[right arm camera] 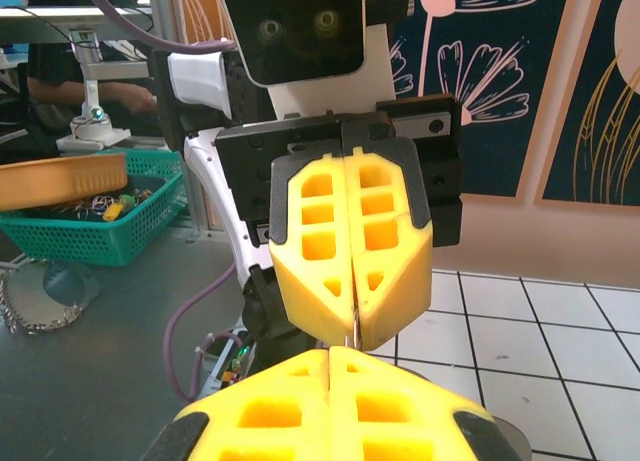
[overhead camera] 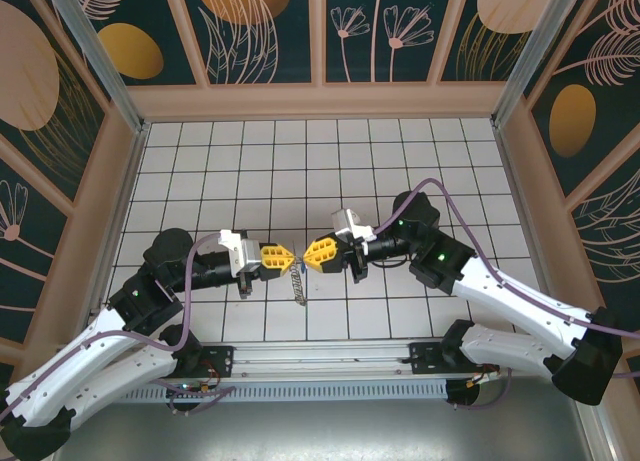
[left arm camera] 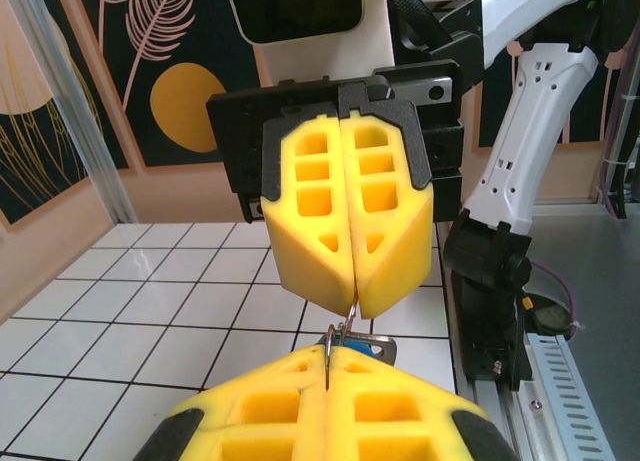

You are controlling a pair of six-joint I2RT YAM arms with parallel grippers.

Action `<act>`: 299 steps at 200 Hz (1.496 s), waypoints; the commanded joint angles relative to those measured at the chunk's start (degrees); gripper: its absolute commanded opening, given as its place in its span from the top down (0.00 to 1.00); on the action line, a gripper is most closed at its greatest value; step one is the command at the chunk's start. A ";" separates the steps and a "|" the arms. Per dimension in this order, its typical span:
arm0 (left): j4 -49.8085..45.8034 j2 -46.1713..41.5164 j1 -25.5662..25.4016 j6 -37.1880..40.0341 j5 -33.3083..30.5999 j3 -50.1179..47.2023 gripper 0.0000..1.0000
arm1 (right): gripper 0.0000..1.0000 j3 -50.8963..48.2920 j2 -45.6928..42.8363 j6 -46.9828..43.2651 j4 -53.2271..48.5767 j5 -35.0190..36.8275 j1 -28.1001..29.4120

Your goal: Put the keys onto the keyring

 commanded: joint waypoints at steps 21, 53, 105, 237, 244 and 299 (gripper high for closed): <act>4.45 -0.65 -0.01 -1.17 -2.47 0.29 1.00 | 0.90 -1.97 -0.75 0.21 1.01 -0.87 0.79; 4.49 -0.76 -0.03 -1.01 -2.87 0.18 1.00 | 0.84 -3.16 -1.90 1.05 1.71 -0.41 1.01; 5.18 -1.01 -0.03 -1.99 -0.71 -0.58 1.00 | 0.71 -3.40 -5.21 1.61 1.87 5.18 0.92; 7.22 1.31 -0.03 -3.29 5.69 -1.53 1.00 | 0.65 -1.52 -0.70 3.19 6.47 1.67 0.94; 7.29 1.42 -0.04 -3.21 5.59 -1.49 1.00 | 0.65 -1.50 -0.51 3.27 6.60 1.53 0.94; 8.14 2.05 0.01 -3.28 5.48 -1.31 1.00 | 0.85 -1.12 0.52 2.68 5.22 3.08 0.92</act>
